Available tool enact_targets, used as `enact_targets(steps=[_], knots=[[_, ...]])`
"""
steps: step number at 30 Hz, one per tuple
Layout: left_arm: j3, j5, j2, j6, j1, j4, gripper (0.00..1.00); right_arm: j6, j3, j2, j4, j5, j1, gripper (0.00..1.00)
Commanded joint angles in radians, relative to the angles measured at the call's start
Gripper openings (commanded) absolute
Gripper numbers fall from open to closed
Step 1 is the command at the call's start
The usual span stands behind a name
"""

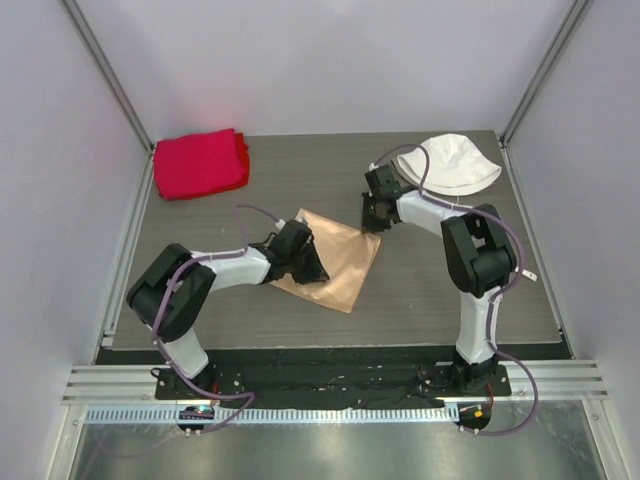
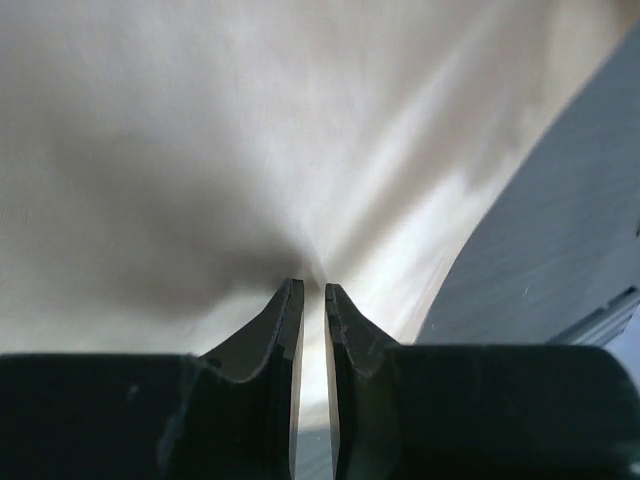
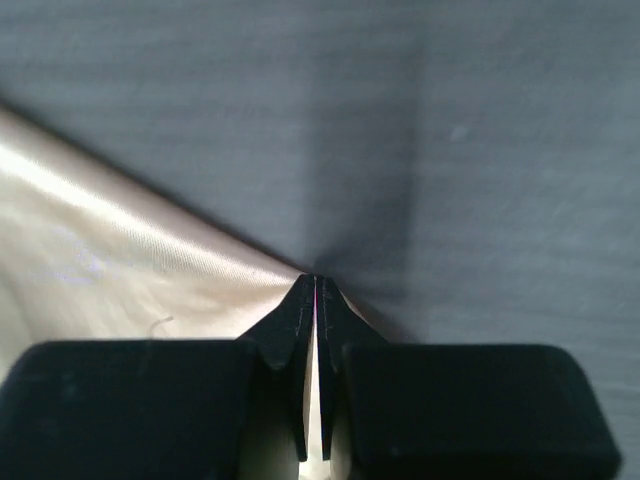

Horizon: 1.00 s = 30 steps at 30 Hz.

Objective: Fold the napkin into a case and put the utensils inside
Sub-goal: Rotate the square-folded napkin at the center of the board.

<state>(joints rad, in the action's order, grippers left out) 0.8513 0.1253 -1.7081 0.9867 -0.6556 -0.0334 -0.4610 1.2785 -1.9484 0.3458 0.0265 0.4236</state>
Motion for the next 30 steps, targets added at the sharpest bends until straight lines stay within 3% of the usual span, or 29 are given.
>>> enact_targets(steps=[1,2,5,6,7,10,14,17,19,23,24,27,30], knots=[[0.043,0.019,0.005,0.056,-0.079,-0.051,0.19,0.133,0.272,-0.130,0.105,-0.115,-0.011,0.10],[0.054,0.011,0.039,0.052,-0.081,-0.065,0.19,0.146,0.360,-0.138,0.166,-0.123,-0.011,0.11],[0.112,-0.042,0.123,-0.035,-0.072,-0.160,0.30,0.137,0.413,-0.106,0.226,-0.094,-0.008,0.18],[0.124,-0.049,0.142,-0.057,-0.064,-0.193,0.33,0.131,0.409,-0.093,0.240,-0.082,-0.008,0.21],[0.135,-0.044,0.160,-0.100,-0.055,-0.223,0.36,0.122,0.394,-0.074,0.251,-0.071,-0.006,0.31],[0.144,0.009,0.223,-0.144,0.008,-0.282,0.44,0.091,0.271,0.014,0.257,0.016,0.007,0.43],[0.111,0.121,0.255,-0.233,0.150,-0.350,0.57,0.042,-0.010,0.191,0.171,0.163,0.043,0.58],[0.094,0.158,0.251,-0.285,0.215,-0.408,0.57,-0.001,-0.175,0.279,0.145,0.174,0.044,0.65],[0.066,0.171,0.245,-0.295,0.247,-0.402,0.54,-0.014,-0.238,0.360,0.136,0.184,0.046,0.65],[0.023,0.241,0.249,-0.272,0.255,-0.291,0.38,-0.050,-0.390,0.499,0.085,0.225,0.046,0.58],[0.003,0.278,0.251,-0.245,0.254,-0.255,0.37,-0.057,-0.404,0.515,0.078,0.236,0.046,0.50],[-0.021,0.295,0.265,-0.204,0.255,-0.191,0.36,-0.088,-0.447,0.551,0.021,0.335,0.046,0.41],[-0.024,0.266,0.251,-0.210,0.255,-0.221,0.34,-0.131,-0.481,0.519,-0.068,0.443,0.047,0.27]])
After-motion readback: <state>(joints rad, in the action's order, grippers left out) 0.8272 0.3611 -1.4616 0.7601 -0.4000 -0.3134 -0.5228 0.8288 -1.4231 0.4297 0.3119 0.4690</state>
